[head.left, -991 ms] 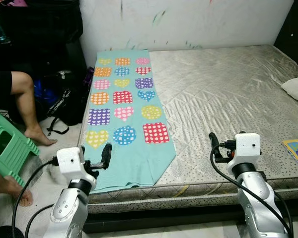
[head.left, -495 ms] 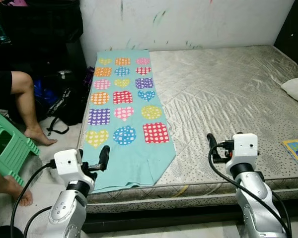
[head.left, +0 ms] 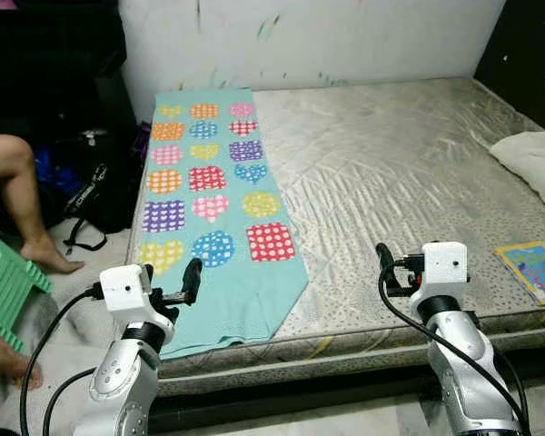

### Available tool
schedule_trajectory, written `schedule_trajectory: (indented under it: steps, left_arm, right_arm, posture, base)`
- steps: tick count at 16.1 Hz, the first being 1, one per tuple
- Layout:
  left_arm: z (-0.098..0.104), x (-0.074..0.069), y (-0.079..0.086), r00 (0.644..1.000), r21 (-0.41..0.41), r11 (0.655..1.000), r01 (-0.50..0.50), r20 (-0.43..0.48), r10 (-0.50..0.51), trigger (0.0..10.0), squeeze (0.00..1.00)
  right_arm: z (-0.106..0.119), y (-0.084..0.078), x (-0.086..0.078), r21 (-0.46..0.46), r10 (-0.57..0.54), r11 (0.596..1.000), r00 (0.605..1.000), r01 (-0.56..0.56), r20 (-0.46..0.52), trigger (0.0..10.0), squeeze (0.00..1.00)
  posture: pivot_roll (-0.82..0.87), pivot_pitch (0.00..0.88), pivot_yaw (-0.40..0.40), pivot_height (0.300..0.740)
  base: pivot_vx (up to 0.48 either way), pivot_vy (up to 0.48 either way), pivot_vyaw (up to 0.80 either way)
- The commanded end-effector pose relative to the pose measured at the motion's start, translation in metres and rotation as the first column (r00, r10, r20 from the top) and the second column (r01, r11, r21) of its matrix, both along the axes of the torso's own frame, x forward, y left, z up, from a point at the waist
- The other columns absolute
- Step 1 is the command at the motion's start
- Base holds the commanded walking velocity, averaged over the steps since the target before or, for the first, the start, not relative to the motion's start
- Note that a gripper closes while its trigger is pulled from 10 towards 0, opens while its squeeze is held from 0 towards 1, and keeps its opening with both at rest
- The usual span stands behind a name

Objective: Clean up the room

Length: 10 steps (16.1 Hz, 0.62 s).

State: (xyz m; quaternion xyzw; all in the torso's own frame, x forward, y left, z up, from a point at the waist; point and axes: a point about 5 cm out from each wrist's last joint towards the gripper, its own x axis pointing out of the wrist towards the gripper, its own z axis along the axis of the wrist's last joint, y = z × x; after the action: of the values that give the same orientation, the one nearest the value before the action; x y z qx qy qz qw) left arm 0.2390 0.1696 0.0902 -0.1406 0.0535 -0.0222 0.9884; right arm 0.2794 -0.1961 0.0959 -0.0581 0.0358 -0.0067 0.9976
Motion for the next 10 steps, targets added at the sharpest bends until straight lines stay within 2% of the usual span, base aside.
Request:
schedule_trajectory:
  steps: [1,4,8,10]
  left_arm:
    - [0.0009,0.0013,0.001,1.0,0.005,1.0,-0.001,-0.001,0.001,10.0,0.0]
    - [0.0007,-0.0002,0.0009,1.0,0.006,1.0,-0.001,-0.003,0.001,10.0,0.0]
    - [0.0012,-0.002,0.0002,1.0,0.009,1.0,0.018,0.007,-0.018,10.0,0.0]
    - [0.0014,-0.0024,0.0009,1.0,0.003,1.0,0.013,0.01,-0.013,10.0,0.0]
  right_arm:
    - [0.0011,0.001,0.0024,0.009,0.005,1.0,1.0,-0.005,-0.003,10.0,0.0]
    - [0.0001,0.0012,0.0022,0.009,0.006,1.0,1.0,-0.006,-0.007,10.0,0.0]
    - [-0.0009,0.0031,0.0012,0.003,0.02,1.0,1.0,-0.02,-0.012,10.0,0.0]
    - [-0.001,0.003,0.0011,0.001,0.022,1.0,1.0,-0.022,-0.015,10.0,0.0]
  posture:
    - [-0.07,0.0,0.016,0.74]
    - [-0.06,0.0,0.016,0.74]
    - [-0.07,0.0,0.015,0.74]
    - [-0.07,0.0,0.015,0.74]
  base:
    - [0.0,0.0,-0.8]
    - [0.0,0.0,-0.7]
    - [0.0,0.0,0.0]
    - [0.268,0.0,0.0]
